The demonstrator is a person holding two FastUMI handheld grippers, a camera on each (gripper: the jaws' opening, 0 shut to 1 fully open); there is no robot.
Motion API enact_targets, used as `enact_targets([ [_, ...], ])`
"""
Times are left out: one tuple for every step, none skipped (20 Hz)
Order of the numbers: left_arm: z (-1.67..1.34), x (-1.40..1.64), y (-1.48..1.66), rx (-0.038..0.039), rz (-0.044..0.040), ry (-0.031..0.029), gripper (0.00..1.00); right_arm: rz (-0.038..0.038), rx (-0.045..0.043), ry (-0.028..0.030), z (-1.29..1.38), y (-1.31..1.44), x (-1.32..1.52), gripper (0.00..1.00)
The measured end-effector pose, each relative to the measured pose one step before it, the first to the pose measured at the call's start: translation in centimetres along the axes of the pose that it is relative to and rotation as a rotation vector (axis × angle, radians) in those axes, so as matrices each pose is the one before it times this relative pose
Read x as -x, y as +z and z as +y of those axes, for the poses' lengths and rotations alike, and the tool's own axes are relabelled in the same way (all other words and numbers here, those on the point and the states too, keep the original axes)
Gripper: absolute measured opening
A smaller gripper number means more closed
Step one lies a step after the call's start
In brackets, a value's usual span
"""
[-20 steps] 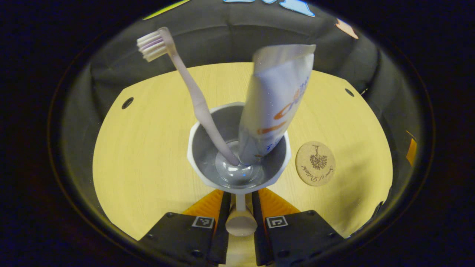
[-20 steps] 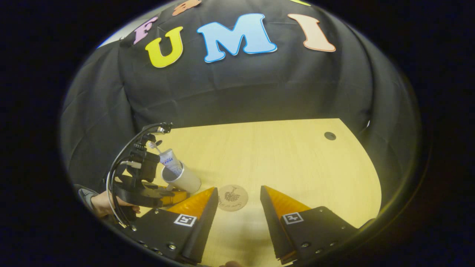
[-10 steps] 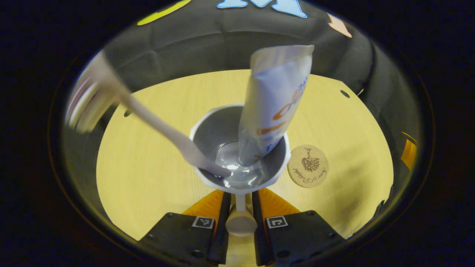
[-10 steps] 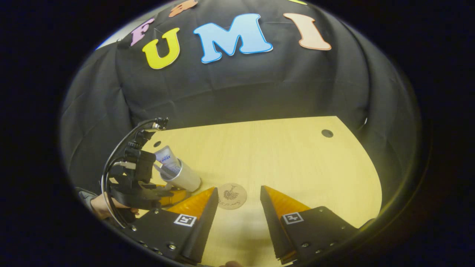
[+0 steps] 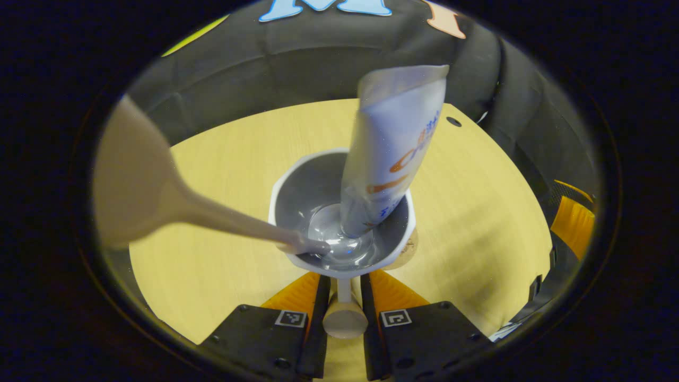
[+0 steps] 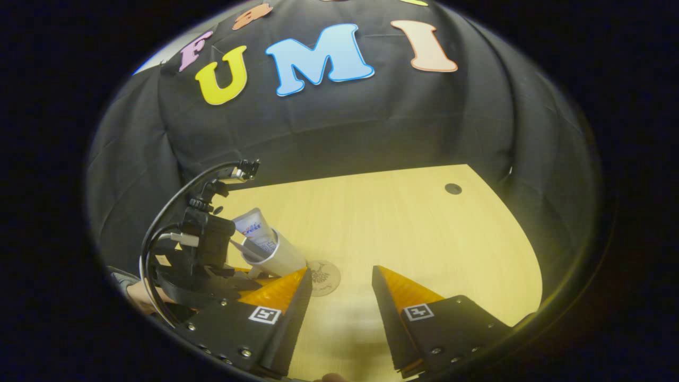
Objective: Put the toothbrush and toothpaste on the desktop into the cup, then pick up the cup and place it on the coaster on the desktop.
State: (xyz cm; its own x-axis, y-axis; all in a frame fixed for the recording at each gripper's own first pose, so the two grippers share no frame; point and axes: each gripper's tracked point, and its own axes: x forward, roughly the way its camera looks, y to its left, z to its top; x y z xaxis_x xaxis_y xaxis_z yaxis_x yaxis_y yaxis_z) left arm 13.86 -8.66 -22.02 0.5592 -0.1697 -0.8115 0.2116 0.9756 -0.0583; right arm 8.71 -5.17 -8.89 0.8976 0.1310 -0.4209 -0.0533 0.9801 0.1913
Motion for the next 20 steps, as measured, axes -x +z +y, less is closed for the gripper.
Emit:
enact_targets([
  [-0.893, -0.165, 0.276, -0.00936, 0.00589, -0.01052, 0.36, -0.00030, -0.00742, -0.00793, -0.487, -0.042, 0.238, 0.69],
  [-0.852, -0.293, 0.060, -0.01020, 0.00736, -0.00913, 0.36, 0.00033, -0.00768, -0.00791, -0.459, -0.136, 0.184, 0.69],
  [-0.531, -0.307, 0.014, -0.00639, 0.00598, -0.00747, 0.36, 0.00107, -0.00714, -0.00742, -0.475, -0.096, 0.195, 0.69],
  [-0.467, -0.235, -0.041, -0.00527, 0.00607, -0.00592, 0.36, 0.00066, -0.00742, -0.00815, -0.502, -0.118, 0.162, 0.69],
  [-0.385, -0.194, 0.018, -0.00569, 0.00586, -0.00370, 0.36, 0.00030, -0.00766, -0.00694, -0.477, -0.021, 0.203, 0.69],
  [-0.337, -0.240, -0.006, -0.00555, 0.00804, -0.00053, 0.36, 0.00046, -0.00706, -0.00711, -0.458, -0.104, 0.137, 0.69],
  [-0.261, -0.237, -0.081, -0.00366, 0.00953, 0.00115, 0.36, 0.00104, -0.00658, -0.00703, -0.376, 0.016, 0.071, 0.69],
  [-0.267, -0.442, -0.011, -0.00063, 0.01099, -0.00080, 0.37, 0.00116, -0.00672, -0.00595, -0.469, -0.088, 0.058, 0.69],
  [-0.190, -0.245, -0.077, 0.00384, 0.00955, -0.00073, 0.36, 0.00081, -0.00683, -0.00475, -0.381, -0.045, 0.064, 0.69],
  [-0.108, -0.428, -0.163, 0.00205, 0.01213, 0.00144, 0.36, 0.00300, -0.00777, -0.00403, -0.405, -0.128, 0.039, 0.69],
  [0.025, -0.245, -0.162, 0.00155, 0.01455, 0.00588, 0.36, 0.00276, -0.00930, -0.00241, -0.300, -0.094, 0.018, 0.69],
  [0.044, -0.058, -0.292, 0.00257, 0.01285, 0.00740, 0.37, 0.00148, -0.01001, -0.00082, -0.169, -0.080, -0.034, 0.69],
  [0.045, -0.008, 0.271, -0.00745, -0.00979, 0.00391, 0.37, 0.00311, -0.00934, 0.00056, -0.141, -0.054, -0.063, 0.69],
  [0.050, -0.134, -0.024, 0.00048, 0.00524, 0.00839, 0.37, 0.00200, -0.00830, -0.00020, -0.163, -0.070, 0.035, 0.69],
  [0.178, 0.022, 0.023, -0.00535, -0.00069, 0.01245, 0.37, 0.00307, -0.00444, 0.00033, -0.127, -0.040, -0.024, 0.69],
  [0.044, -0.085, 0.007, -0.00252, 0.00442, 0.00762, 0.37, 0.00132, 0.00082, 0.00072, -0.056, -0.071, -0.003, 0.69],
  [0.057, 0.087, 0.059, -0.00448, 0.00111, 0.00509, 0.36, 0.00012, 0.00541, -0.00193, -0.083, 0.045, -0.040, 0.69],
  [-0.090, -0.039, 0.018, -0.00286, 0.00363, 0.00135, 0.36, 0.00022, 0.00520, -0.00059, -0.013, -0.018, 0.018, 0.69],
  [0.020, 0.039, -0.055, -0.00098, -0.00001, -0.00100, 0.36, 0.00140, 0.00342, 0.00051, -0.008, 0.014, 0.036, 0.69],
  [-0.003, -0.158, -0.026, -0.00011, -0.00108, 0.00107, 0.37, 0.00029, 0.00056, 0.00248, 0.057, -0.020, 0.036, 0.69],
])
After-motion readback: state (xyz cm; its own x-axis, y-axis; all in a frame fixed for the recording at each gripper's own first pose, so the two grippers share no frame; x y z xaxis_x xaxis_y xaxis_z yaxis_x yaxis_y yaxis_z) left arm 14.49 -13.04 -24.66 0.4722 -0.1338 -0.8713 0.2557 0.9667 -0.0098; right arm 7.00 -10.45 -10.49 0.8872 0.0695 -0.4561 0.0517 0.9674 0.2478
